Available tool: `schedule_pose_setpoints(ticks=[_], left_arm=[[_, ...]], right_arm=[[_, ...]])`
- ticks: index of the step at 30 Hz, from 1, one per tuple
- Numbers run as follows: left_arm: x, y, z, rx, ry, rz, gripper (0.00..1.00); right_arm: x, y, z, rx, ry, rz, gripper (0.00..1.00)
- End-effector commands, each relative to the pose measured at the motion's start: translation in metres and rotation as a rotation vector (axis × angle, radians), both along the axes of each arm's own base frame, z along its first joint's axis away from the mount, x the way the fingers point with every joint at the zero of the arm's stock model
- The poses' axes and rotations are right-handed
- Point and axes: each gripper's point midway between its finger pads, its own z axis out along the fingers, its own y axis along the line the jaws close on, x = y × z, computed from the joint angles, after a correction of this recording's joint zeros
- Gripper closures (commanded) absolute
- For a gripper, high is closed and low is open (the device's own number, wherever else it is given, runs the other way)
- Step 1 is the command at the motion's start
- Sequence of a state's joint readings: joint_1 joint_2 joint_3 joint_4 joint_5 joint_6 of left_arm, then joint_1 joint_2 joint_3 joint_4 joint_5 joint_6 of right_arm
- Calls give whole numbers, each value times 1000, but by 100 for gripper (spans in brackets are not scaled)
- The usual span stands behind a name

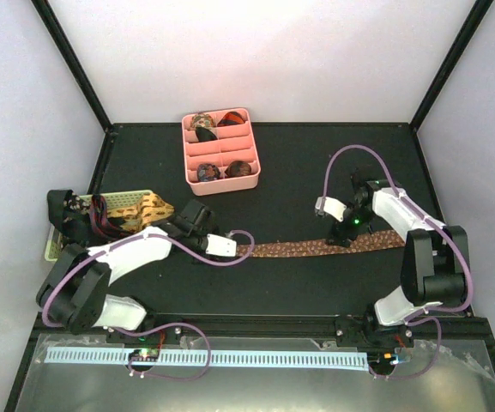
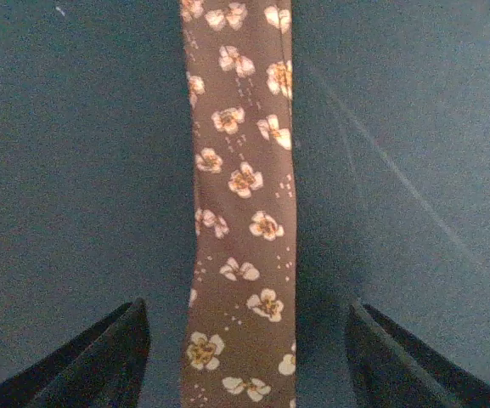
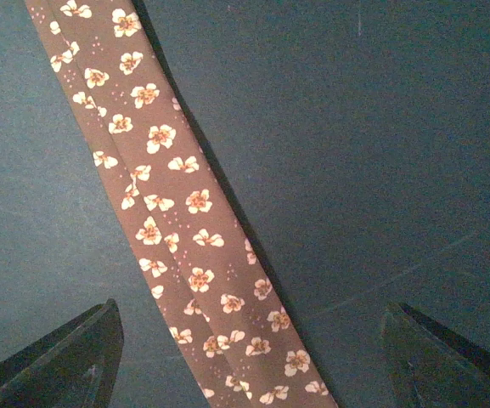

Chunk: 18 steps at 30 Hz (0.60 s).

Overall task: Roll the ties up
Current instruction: Smooth out the tie at the center of the board.

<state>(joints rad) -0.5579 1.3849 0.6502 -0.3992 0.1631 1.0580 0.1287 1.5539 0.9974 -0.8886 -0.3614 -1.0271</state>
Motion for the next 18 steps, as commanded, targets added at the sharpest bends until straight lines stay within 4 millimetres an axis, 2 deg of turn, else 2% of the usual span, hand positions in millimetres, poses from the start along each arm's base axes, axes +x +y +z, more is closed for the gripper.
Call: schedule_pose_setpoints(ticks=[1,5,9,16,18], left_arm=[[-7,-28,36,-154,18,-62,25],[-6,-61,50,-213,140,-26,16],[0,-99,46,-203,218,26,14],[10,-172,29,-192,237,95,15],[16,-192,30,-218,243,132,15]], right_arm=[[1,-5,15,40,-21,-5,15],[-3,-17,19,55,-4,0,15],[-10,-35,10,0,25,26,17],[3,-85,9,-24,85,-64,19],[4,-101,9,-27,94,-101,19]])
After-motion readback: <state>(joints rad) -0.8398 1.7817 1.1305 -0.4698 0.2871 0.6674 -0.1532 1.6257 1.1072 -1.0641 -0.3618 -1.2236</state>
